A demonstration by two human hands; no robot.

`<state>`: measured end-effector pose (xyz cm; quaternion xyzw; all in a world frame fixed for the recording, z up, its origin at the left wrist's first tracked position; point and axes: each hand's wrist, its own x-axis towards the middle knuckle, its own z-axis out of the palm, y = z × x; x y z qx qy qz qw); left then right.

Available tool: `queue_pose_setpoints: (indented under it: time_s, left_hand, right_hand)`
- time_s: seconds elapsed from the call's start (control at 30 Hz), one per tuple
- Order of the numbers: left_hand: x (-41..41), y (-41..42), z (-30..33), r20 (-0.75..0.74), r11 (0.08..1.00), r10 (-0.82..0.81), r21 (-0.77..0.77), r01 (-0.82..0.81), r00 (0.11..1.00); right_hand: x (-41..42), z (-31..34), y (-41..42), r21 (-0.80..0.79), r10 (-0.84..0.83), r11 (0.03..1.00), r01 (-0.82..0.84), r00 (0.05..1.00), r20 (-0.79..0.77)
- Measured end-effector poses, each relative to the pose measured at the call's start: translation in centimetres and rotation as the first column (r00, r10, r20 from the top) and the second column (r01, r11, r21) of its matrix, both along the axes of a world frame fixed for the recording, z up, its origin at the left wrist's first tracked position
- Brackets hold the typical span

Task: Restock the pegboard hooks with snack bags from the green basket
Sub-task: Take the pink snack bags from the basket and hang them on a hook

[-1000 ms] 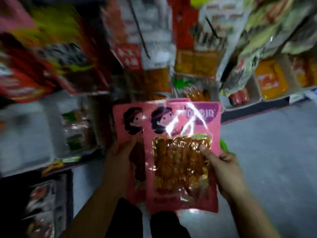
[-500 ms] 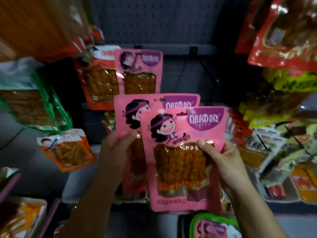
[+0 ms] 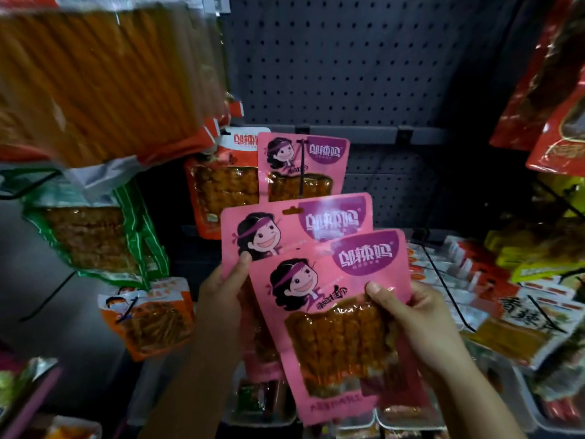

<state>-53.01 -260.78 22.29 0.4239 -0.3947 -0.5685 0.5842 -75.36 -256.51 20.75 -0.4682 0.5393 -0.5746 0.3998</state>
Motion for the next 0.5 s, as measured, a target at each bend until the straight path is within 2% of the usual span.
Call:
queue_pose_setpoints:
  time_s: [0.17, 0.27, 0.37, 0.5]
  left_hand:
    - [0.9, -1.4, 0.8, -0.006, 0.994, -0.103, -0.035, 0.103, 0.995]
    - [1.1, -2.1, 1.9, 0.100, 0.985, -0.030, -0.164, 0.046, 0.995]
    - [1.0, -2.6, 2.8, 0.088, 0.970, 0.075, -0.236, -0.053, 0.993]
    - [0.7, -2.7, 2.9, 0.089, 0.959, 0.127, -0.267, -0.099, 0.988]
  right_hand:
    - [1.1, 0.1, -0.6, -0.001, -0.074, 0.997, 0.075, 0.996, 0.050]
    - [1.5, -0.3, -0.7, -0.018, -0.091, 0.996, 0.092, 0.995, 0.049]
    - [1.7, -0.6, -0.4, -0.077, -0.064, 0.995, 0.066, 0.998, 0.024]
    - [1.7, -0.7, -0.5, -0.089, -0.088, 0.992, 0.090, 0.996, 0.029]
